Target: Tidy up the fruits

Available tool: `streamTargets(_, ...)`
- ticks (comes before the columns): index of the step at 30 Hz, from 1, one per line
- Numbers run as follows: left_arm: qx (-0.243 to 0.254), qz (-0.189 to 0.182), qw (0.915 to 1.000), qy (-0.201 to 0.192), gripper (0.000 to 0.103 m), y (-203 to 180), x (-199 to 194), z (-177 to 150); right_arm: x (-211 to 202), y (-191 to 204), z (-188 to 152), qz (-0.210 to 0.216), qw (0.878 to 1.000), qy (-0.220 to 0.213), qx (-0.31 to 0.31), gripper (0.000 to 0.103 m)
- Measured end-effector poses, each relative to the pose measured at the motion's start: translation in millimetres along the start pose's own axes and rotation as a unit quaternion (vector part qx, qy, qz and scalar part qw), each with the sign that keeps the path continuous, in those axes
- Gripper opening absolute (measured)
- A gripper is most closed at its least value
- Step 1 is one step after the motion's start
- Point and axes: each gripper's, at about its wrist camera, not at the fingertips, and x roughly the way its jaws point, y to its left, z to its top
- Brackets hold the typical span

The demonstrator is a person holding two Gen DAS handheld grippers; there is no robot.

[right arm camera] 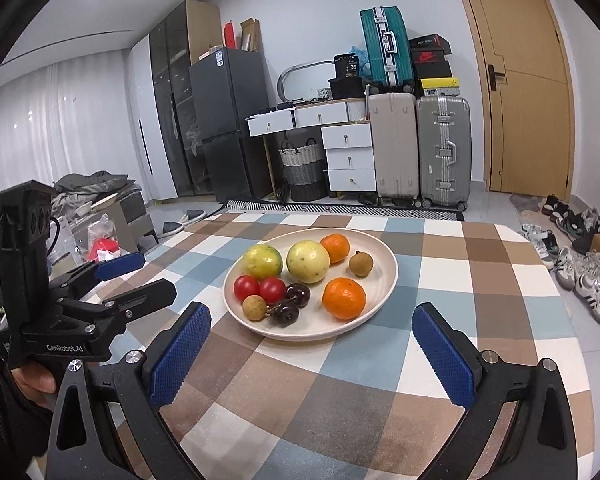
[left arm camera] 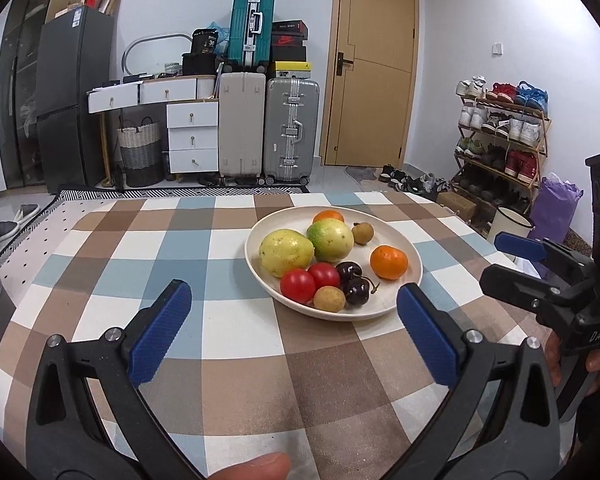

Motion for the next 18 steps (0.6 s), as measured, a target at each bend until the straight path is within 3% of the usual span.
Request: streamTargets(18, 0.005, -0.004, 1.0, -0.002, 0.103, -3.0, 1.0, 0.0, 7.1, 5.4, -1.3, -0.015, 1.0, 0.004, -0.015, 0.103)
